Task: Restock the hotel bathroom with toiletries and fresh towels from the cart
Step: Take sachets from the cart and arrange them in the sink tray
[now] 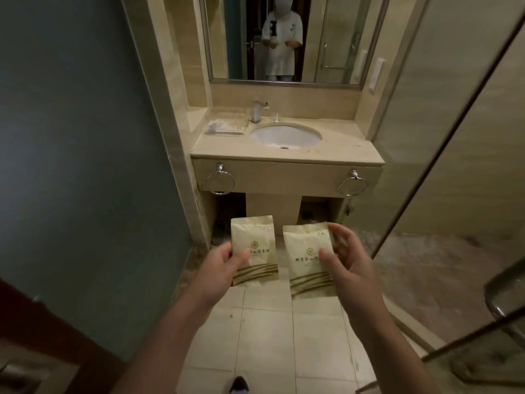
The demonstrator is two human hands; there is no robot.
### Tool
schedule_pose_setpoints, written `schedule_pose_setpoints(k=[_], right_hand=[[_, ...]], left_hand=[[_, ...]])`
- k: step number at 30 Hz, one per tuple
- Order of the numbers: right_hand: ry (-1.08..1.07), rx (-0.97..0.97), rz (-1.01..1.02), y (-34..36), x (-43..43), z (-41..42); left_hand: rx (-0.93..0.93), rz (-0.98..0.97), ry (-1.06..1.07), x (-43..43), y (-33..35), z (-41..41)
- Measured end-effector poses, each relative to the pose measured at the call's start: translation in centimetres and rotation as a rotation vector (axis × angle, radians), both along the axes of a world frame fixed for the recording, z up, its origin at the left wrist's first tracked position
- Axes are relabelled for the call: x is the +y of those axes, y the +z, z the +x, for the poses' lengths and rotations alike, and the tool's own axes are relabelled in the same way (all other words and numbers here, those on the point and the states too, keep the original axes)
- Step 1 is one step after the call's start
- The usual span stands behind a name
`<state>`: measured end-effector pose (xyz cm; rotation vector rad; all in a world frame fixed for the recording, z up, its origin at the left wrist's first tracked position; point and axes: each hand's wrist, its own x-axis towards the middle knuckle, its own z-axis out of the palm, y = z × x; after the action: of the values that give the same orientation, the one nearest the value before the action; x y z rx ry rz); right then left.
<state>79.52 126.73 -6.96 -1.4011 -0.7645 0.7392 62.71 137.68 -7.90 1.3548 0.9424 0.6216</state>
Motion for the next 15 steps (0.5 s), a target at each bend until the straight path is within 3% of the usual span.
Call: schedule_pose_setpoints(k=[15], right_hand=[[-0.059, -0.019, 0.055, 1.0, 27.4, 10.0]], left_hand=[[0.002, -0.005, -0.053, 27.1, 0.3, 10.4]])
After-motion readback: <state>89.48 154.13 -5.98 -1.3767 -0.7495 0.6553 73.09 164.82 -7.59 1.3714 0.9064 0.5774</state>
